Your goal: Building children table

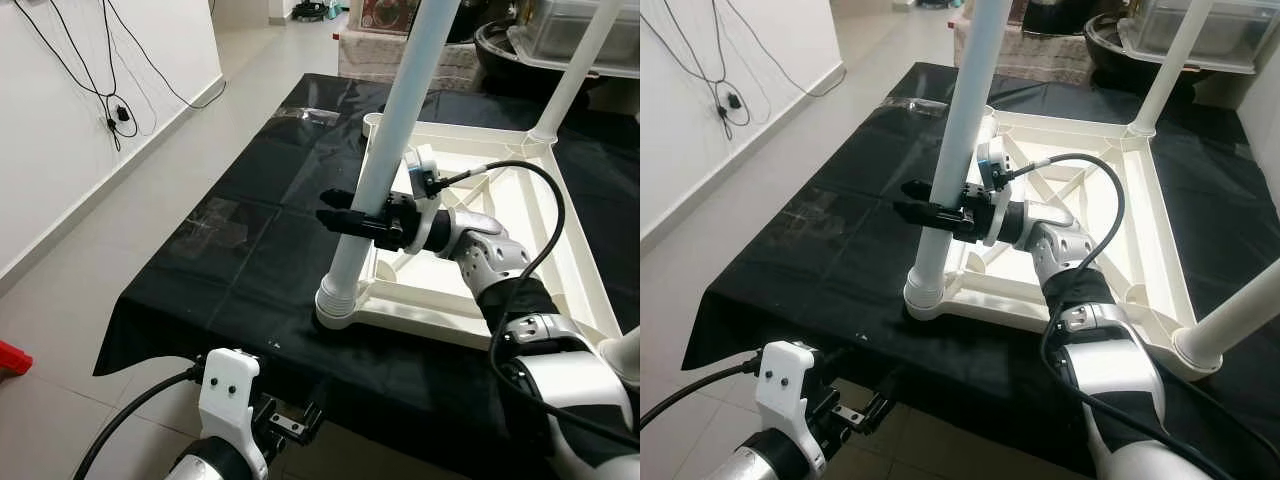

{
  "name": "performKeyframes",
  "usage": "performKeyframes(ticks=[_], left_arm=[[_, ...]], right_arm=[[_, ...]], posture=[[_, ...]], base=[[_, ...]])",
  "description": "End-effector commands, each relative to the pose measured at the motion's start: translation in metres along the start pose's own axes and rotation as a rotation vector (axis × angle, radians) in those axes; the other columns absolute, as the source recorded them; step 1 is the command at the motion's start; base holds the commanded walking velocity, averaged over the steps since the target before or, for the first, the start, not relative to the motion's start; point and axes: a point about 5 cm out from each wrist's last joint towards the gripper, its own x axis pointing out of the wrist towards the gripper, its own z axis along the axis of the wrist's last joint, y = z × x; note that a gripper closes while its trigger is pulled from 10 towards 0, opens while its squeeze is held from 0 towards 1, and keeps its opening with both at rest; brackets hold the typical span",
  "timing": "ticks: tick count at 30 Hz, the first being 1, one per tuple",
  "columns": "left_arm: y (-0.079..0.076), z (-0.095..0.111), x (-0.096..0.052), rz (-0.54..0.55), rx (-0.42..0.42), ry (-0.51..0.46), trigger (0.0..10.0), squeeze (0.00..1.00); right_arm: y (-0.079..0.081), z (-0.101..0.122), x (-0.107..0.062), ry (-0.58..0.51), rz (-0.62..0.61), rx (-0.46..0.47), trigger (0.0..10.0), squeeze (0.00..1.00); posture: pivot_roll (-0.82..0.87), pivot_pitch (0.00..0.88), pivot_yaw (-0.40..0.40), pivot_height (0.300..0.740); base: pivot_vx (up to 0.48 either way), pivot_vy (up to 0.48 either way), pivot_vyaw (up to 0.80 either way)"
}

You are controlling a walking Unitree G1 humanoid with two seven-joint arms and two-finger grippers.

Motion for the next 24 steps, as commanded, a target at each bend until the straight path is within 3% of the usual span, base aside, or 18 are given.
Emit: performKeyframes(ticks=[1, 24], left_arm=[[-0.001, 0.0, -0.001, -0.003, 0.007, 0.012, 10.0, 0.0], [-0.001, 0.001, 0.002, -0.009, 0.022, 0.006, 10.0, 0.0]], right_arm=[[0.003, -0.011, -0.001, 0.098, 0.023, -0.018, 10.0, 0.0], [0.023, -0.027, 0.026, 0.222, 0.209, -0.088, 10.0, 0.0]], posture=[[0.25, 0.204, -0.015, 0.74], [0.25, 0.202, -0.021, 0.74]], base=[[0.0, 0.0, 0.0], [0.0, 0.0, 0.0]])
